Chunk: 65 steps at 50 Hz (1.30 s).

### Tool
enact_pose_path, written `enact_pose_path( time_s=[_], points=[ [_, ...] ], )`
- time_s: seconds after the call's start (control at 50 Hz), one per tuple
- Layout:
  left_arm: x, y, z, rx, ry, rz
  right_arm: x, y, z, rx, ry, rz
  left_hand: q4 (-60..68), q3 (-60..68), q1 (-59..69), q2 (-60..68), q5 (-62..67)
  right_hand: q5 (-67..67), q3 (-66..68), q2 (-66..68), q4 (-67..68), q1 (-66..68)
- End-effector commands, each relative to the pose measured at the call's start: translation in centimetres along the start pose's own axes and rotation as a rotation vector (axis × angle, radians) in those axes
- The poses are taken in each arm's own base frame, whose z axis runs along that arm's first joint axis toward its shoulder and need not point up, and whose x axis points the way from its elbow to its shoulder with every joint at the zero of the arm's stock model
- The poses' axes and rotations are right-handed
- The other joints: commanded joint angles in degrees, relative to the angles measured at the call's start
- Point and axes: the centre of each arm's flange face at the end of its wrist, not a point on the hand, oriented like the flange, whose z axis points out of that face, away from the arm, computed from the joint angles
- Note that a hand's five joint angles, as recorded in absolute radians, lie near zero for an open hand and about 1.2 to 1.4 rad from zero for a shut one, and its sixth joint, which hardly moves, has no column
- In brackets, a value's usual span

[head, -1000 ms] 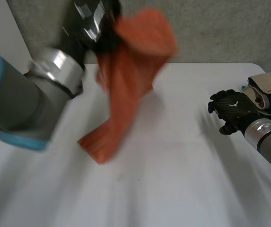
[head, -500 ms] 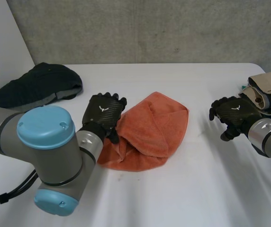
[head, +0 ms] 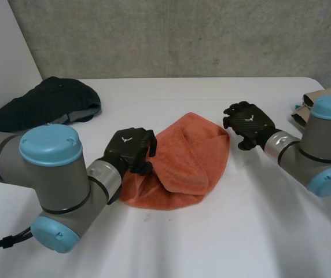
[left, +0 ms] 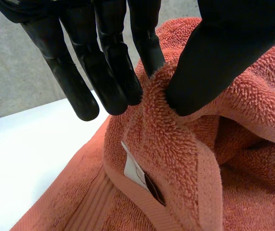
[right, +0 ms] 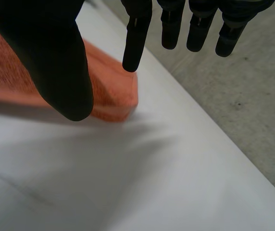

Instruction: Fold the laundry.

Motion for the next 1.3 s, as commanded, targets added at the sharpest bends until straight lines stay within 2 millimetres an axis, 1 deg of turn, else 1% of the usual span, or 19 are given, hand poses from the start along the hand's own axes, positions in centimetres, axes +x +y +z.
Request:
enact_pose_path(
  time_s=[0.02,0.06,0.08,0.14,0.2,0.48,0.66,0.72,0.76,0.8,0.82,0.9,0.98,1.0,1.08,1.16,1.2,1.26,1.3],
  points=[
    [-0.3,-0.6,-0.8,-0.018,-0.022,0.000,-0.4,1.6,3.1,-0.018,-0.049,-0.122,11.5,11.9,15.9,11.6,14.9,-32.5,1.0,0.8,1.1,-20.5],
    [-0.3,-0.9,-1.0,-0.013,-0.026,-0.003,-0.6,1.8,3.6,-0.009,-0.059,-0.152,11.5,11.9,15.9,11.6,14.9,24.0,57.4,57.2,57.6,35.9],
    [-0.4,-1.3,-1.2,-0.005,-0.027,-0.010,-0.5,1.9,3.8,-0.007,-0.057,-0.157,11.5,11.9,15.9,11.6,14.9,34.3,67.8,67.6,67.9,46.3],
    [-0.7,-2.1,-1.4,0.018,-0.035,-0.023,-0.7,1.6,4.0,0.010,-0.061,-0.158,11.5,11.9,15.9,11.6,14.9,33.7,67.1,66.9,67.3,45.6],
    [-0.9,-3.3,-1.7,0.051,-0.041,-0.027,-0.8,0.7,3.9,0.016,-0.052,-0.159,11.5,11.9,15.9,11.6,14.9,-35.6,-2.1,-2.3,-2.0,-23.6],
    [-0.8,-7.7,-3.4,0.179,-0.039,-0.007,0.2,-1.8,2.8,0.077,-0.080,-0.100,11.5,11.9,15.9,11.6,14.9,-35.6,-2.1,-2.3,-2.0,-23.6],
    [-0.5,-10.3,-4.9,0.249,-0.038,-0.005,-1.9,0.8,4.3,0.103,-0.197,-0.073,11.5,11.9,15.9,11.6,14.9,-35.6,-2.1,-2.3,-2.0,-23.6],
    [-0.5,-11.0,-5.4,0.271,-0.037,-0.002,-2.2,1.2,5.2,0.097,-0.182,-0.078,11.5,11.9,15.9,11.6,14.9,-25.8,7.7,7.5,7.8,-13.8],
    [-0.3,-11.7,-5.9,0.289,-0.034,0.000,-2.5,1.3,5.9,0.103,-0.166,-0.088,11.5,11.9,15.9,11.6,14.9,-7.3,26.2,26.0,26.3,4.7],
    [-0.2,-12.8,-6.8,0.322,-0.035,0.006,-2.6,1.0,6.6,0.111,-0.136,-0.095,11.5,11.9,15.9,11.6,14.9,27.6,61.1,60.9,61.2,39.6],
    [-0.2,-12.8,-6.8,0.323,-0.035,0.006,-2.4,0.8,6.9,0.111,-0.115,-0.098,11.5,11.9,15.9,11.6,14.9,34.4,67.8,67.6,68.0,46.3],
    [-0.3,-15.2,-8.3,0.400,-0.044,0.025,0.5,-1.2,7.1,0.101,0.067,-0.082,11.5,11.9,15.9,11.6,14.9,34.4,67.9,67.7,68.0,46.4],
    [-1.5,-18.1,-9.4,0.492,-0.085,0.037,4.8,-5.5,5.2,0.168,0.183,-0.036,11.5,11.9,15.9,11.6,14.9,34.4,67.9,67.7,68.0,46.4],
    [-1.9,-18.7,-9.6,0.507,-0.099,0.042,6.6,-7.7,3.7,0.204,0.209,-0.021,11.5,11.9,15.9,11.6,14.9,34.4,67.9,67.7,68.0,46.4],
    [-4.1,-21.2,-10.9,0.562,-0.176,0.069,9.9,-14.1,-1.0,0.301,0.280,-0.025,11.5,11.9,15.9,11.6,14.9,34.4,67.9,67.7,68.0,46.4],
    [-6.5,-22.9,-12.0,0.579,-0.255,0.087,12.3,-17.8,-6.0,0.312,0.348,-0.062,11.5,11.9,15.9,11.6,14.9,34.4,67.9,67.7,68.0,46.4],
    [-7.3,-22.8,-12.0,0.559,-0.285,0.094,13.4,-19.5,-9.1,0.292,0.380,-0.077,11.5,11.9,15.9,11.6,14.9,34.4,67.9,67.7,68.0,46.4],
    [-8.6,-21.8,-11.7,0.500,-0.334,0.123,13.3,-21.7,-12.9,0.259,0.383,-0.097,11.5,11.9,15.9,11.6,14.9,34.4,67.9,67.7,68.0,46.4],
    [-9.3,-20.5,-11.1,0.434,-0.362,0.160,12.8,-22.1,-13.8,0.241,0.360,-0.102,11.5,11.9,15.9,11.6,14.9,34.4,67.9,67.7,68.0,46.4]
  ],
)
